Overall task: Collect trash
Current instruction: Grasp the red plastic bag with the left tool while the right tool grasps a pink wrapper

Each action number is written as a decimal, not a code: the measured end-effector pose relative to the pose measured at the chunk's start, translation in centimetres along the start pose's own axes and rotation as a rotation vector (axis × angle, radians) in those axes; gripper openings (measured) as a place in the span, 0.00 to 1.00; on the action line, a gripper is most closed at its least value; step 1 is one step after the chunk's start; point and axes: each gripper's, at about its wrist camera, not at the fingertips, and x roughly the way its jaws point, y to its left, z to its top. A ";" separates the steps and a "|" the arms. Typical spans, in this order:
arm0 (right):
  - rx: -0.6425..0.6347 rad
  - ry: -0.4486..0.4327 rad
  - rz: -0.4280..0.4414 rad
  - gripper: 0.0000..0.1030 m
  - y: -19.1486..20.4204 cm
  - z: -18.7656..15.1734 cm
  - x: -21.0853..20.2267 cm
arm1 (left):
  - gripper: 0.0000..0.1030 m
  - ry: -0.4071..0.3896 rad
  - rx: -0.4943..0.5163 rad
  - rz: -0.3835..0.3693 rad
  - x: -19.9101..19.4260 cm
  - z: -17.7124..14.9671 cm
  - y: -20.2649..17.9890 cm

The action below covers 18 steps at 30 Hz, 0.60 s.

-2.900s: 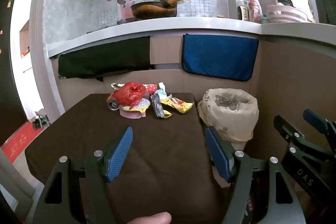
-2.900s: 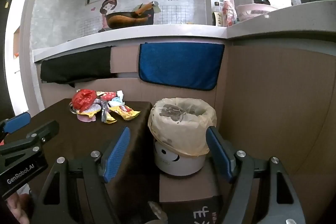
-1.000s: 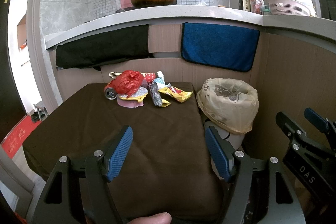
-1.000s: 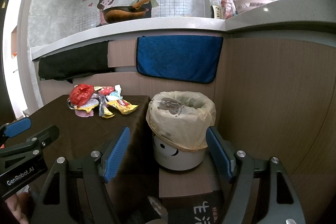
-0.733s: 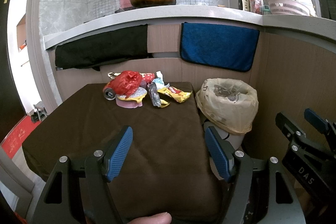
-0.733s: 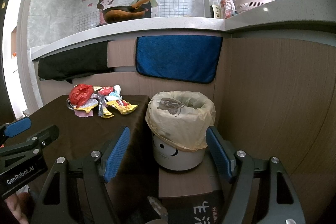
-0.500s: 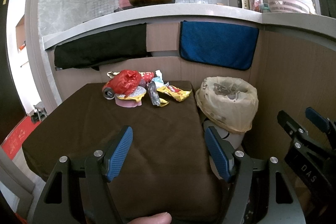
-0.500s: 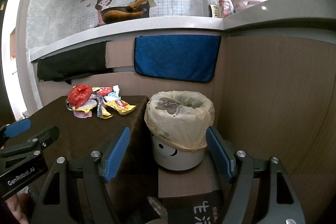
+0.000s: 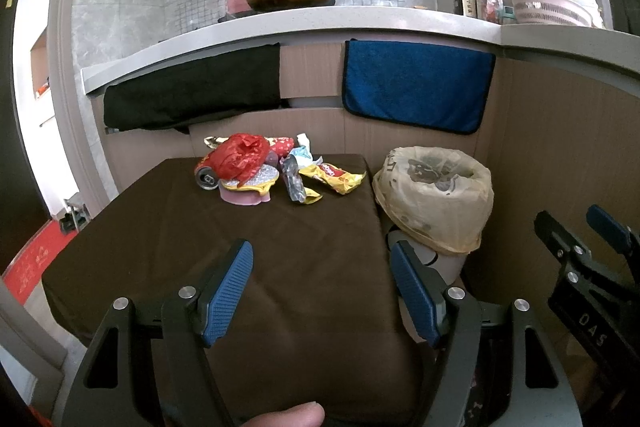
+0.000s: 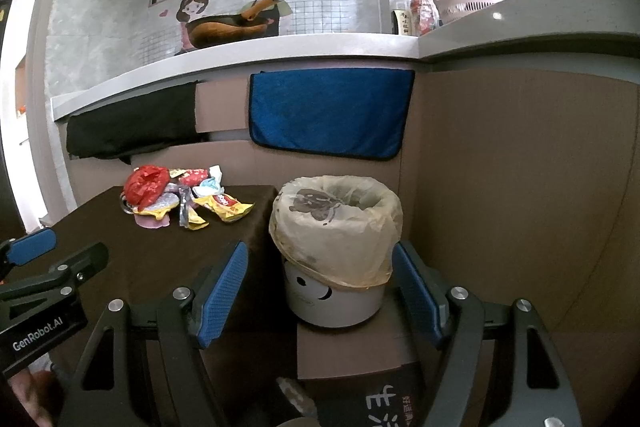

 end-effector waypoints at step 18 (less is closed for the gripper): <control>-0.038 -0.019 0.063 0.70 0.4 5.3 8.9 | 0.70 0.015 -0.025 0.048 8.8 6.4 5.6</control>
